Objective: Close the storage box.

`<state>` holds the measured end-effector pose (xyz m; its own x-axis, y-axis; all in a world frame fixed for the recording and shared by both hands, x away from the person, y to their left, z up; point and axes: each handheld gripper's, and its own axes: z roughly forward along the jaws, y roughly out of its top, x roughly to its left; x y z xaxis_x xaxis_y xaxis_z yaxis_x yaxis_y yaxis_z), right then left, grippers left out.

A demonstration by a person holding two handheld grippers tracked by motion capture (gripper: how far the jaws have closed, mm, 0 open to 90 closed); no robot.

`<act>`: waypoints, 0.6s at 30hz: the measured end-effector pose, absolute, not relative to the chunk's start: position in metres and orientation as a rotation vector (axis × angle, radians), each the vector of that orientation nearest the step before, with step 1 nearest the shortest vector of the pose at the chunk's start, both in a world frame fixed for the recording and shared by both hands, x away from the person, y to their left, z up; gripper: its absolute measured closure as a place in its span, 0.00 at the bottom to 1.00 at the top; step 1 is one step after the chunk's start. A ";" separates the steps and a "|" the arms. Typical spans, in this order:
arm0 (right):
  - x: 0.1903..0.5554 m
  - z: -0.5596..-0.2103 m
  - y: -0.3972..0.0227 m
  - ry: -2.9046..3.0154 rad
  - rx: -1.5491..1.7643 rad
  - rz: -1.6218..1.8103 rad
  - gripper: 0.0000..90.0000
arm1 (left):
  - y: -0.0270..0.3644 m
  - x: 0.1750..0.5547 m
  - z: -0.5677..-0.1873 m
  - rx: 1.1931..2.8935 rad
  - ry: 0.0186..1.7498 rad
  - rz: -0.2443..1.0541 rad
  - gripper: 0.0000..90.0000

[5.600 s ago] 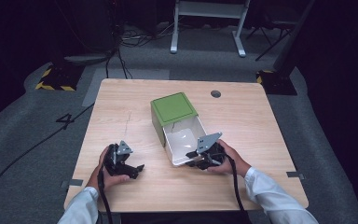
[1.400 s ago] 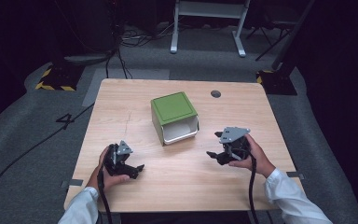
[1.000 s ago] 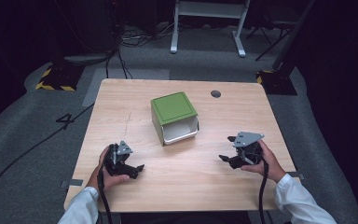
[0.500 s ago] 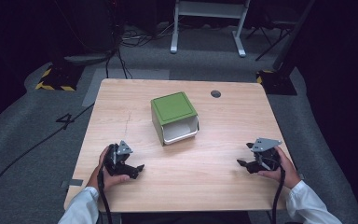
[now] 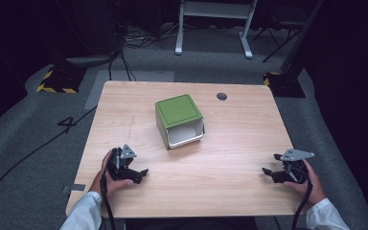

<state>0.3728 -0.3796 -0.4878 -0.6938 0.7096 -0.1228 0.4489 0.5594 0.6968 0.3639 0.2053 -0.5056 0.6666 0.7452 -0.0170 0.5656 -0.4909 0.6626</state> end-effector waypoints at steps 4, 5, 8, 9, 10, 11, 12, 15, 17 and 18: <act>0.370 -0.496 -0.391 2.375 1.012 0.926 0.22 | 0.205 0.364 -0.506 2.232 1.008 0.359 0.00; 0.369 -0.497 -0.394 2.369 1.032 0.948 0.22 | 0.205 0.364 -0.506 2.232 1.008 0.359 0.00; 0.367 -0.500 -0.400 2.349 1.065 0.979 0.20 | 0.205 0.364 -0.506 2.233 1.007 0.360 0.00; 0.367 -0.502 -0.401 2.336 1.081 0.998 0.20 | 0.205 0.364 -0.506 2.233 1.007 0.360 0.00; 0.366 -0.503 -0.402 2.329 1.099 1.009 0.19 | 0.205 0.364 -0.506 2.233 1.007 0.360 0.00; 0.366 -0.503 -0.403 2.325 1.107 1.013 0.18 | 0.205 0.364 -0.506 2.233 1.007 0.360 0.00; 0.366 -0.503 -0.403 2.325 1.107 1.013 0.18 | 0.205 0.364 -0.506 2.233 1.007 0.360 0.00; 0.368 -0.504 -0.403 2.331 1.123 1.022 0.18 | 0.205 0.364 -0.506 2.233 1.007 0.360 0.00; 0.368 -0.504 -0.403 2.331 1.122 1.023 0.18 | 0.205 0.364 -0.506 2.233 1.007 0.360 0.00; 0.368 -0.504 -0.403 2.331 1.123 1.022 0.18 | 0.205 0.364 -0.506 2.233 1.007 0.360 0.00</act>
<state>0.3682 -0.4033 -0.5039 -0.6206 0.7841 -0.0078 0.5254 0.4232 0.7382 0.3638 0.2053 -0.5057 0.6667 0.7452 -0.0167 0.5655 -0.4911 0.6626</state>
